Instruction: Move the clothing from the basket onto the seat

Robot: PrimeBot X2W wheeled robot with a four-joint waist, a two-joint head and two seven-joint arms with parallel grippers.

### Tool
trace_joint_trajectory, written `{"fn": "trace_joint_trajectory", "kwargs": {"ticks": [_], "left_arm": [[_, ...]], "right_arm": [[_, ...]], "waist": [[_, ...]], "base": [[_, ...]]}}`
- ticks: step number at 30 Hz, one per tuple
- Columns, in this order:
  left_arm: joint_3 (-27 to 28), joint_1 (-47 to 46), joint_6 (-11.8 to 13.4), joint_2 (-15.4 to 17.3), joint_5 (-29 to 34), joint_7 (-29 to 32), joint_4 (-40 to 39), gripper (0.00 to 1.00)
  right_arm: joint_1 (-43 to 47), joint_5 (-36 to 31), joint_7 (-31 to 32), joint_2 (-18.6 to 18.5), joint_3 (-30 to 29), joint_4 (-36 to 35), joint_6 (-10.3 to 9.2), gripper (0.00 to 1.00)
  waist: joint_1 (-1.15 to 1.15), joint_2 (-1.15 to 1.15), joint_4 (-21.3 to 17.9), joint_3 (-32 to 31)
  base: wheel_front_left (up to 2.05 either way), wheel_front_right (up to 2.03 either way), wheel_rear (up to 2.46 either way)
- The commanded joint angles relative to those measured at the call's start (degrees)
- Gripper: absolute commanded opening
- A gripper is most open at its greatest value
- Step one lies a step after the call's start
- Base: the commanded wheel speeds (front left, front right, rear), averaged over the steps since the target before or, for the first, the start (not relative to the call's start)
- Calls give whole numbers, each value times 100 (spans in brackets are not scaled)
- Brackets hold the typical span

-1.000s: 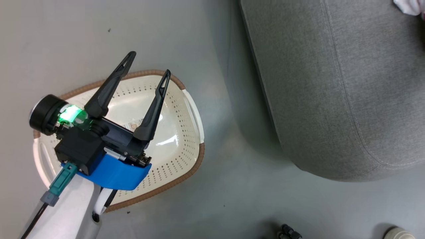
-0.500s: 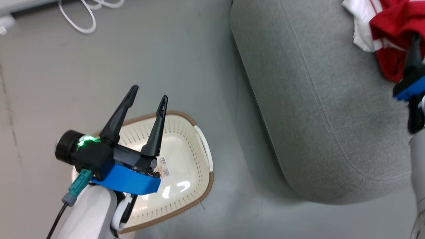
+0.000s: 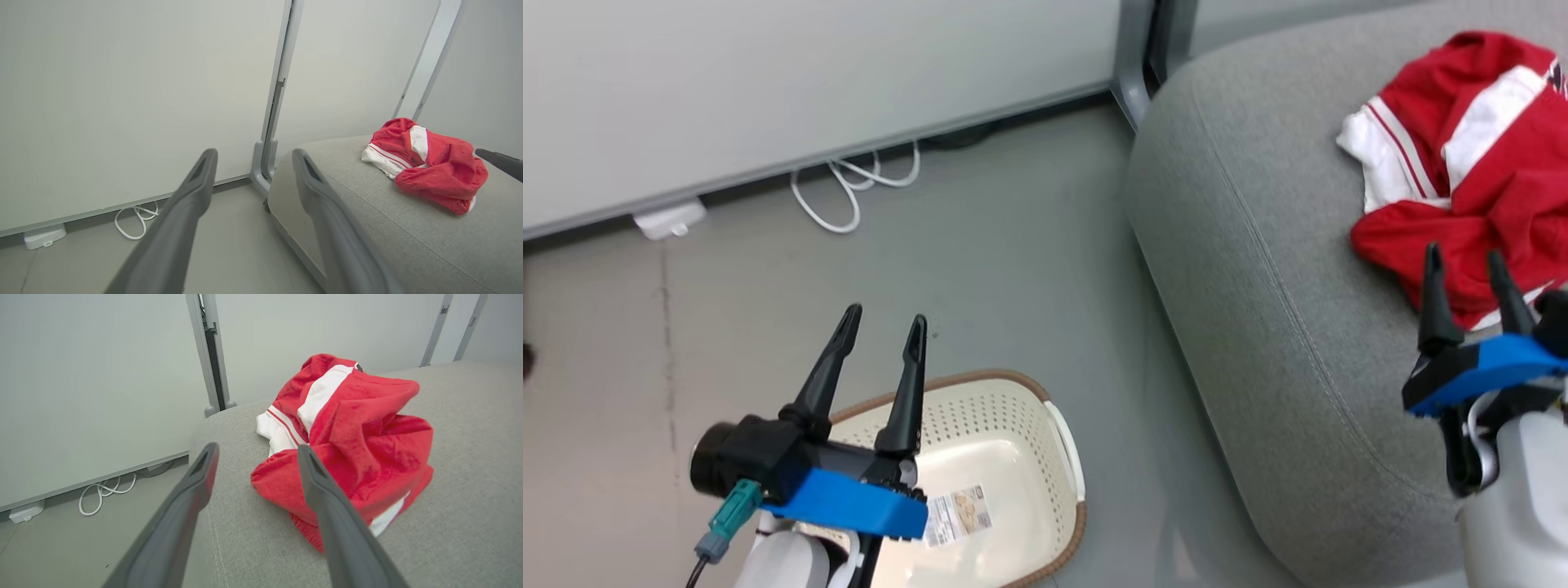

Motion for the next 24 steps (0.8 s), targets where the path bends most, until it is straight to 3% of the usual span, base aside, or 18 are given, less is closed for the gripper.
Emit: {"fn": "trace_joint_trajectory", "kwargs": {"ticks": [1, 14, 24], "left_arm": [[57, 90, -38, -22, 39, -22, 55, 100], [513, 627, -87, -279, 90, -19, 515, 100], [884, 567, -94, -246, 129, -20, 944, 100]], "right_arm": [[228, -2, 49, 43, 28, -201, 2, 100], [2047, -253, 838, 506, 135, -2836, 3, 100], [2796, 74, 986, 531, 580, -3336, 3, 100]], "waist": [[2, 0, 189, -266], [2, 0, 720, -990], [2, 0, 1248, -1273]], "base": [[0, 0, 0], [0, 0, 0], [0, 0, 0]]}}
